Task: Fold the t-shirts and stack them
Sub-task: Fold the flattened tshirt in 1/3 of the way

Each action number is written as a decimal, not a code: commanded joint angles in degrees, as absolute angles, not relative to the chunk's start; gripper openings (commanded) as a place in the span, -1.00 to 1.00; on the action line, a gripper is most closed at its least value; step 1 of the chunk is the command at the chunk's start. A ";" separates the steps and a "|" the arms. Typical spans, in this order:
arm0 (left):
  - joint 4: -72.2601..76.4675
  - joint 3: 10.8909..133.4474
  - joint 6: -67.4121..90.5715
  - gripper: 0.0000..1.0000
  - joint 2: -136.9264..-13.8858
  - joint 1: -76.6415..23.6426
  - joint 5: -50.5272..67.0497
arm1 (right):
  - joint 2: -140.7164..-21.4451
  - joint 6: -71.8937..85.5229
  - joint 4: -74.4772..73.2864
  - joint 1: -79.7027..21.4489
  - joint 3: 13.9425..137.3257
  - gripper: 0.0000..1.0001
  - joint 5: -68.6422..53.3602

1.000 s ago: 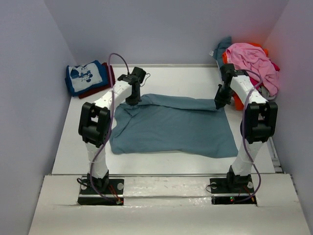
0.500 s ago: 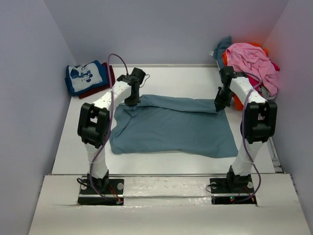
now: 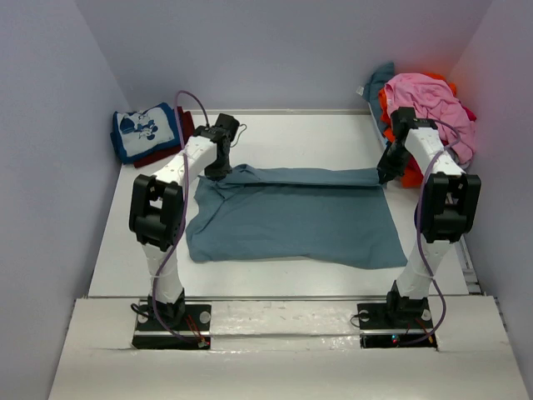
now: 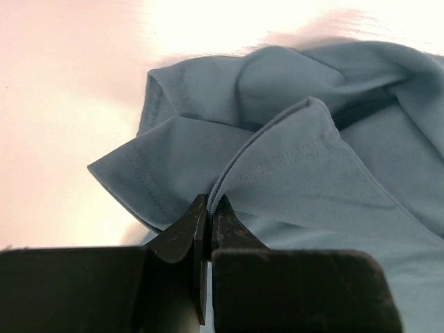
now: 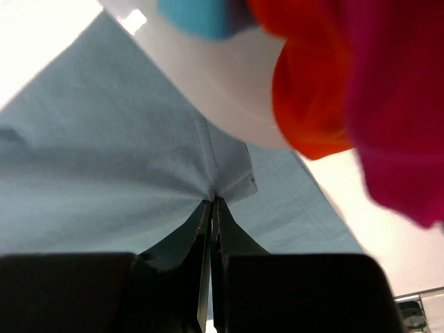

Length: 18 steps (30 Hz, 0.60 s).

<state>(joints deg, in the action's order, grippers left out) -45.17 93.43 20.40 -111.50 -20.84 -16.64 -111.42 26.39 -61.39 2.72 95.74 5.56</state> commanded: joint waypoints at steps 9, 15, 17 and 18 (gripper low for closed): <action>-46.50 92.11 19.78 -0.89 -106.70 -18.28 -18.20 | -113.03 25.93 -61.35 4.48 97.56 -0.86 5.63; -46.14 91.50 19.16 -0.89 -106.35 -18.28 -17.76 | -112.68 25.93 -61.00 4.48 95.98 -0.86 5.62; -45.97 91.23 19.07 -0.89 -106.08 -18.28 -17.49 | -112.76 25.84 -61.00 4.48 95.89 -0.86 5.54; -45.97 91.14 18.99 -0.89 -106.00 -18.28 -17.49 | -112.94 25.75 -61.08 4.48 95.71 -0.84 5.45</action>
<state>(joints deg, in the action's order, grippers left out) -44.95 92.03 20.27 -109.65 -18.79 -16.19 -113.27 26.37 -61.28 3.70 96.23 4.45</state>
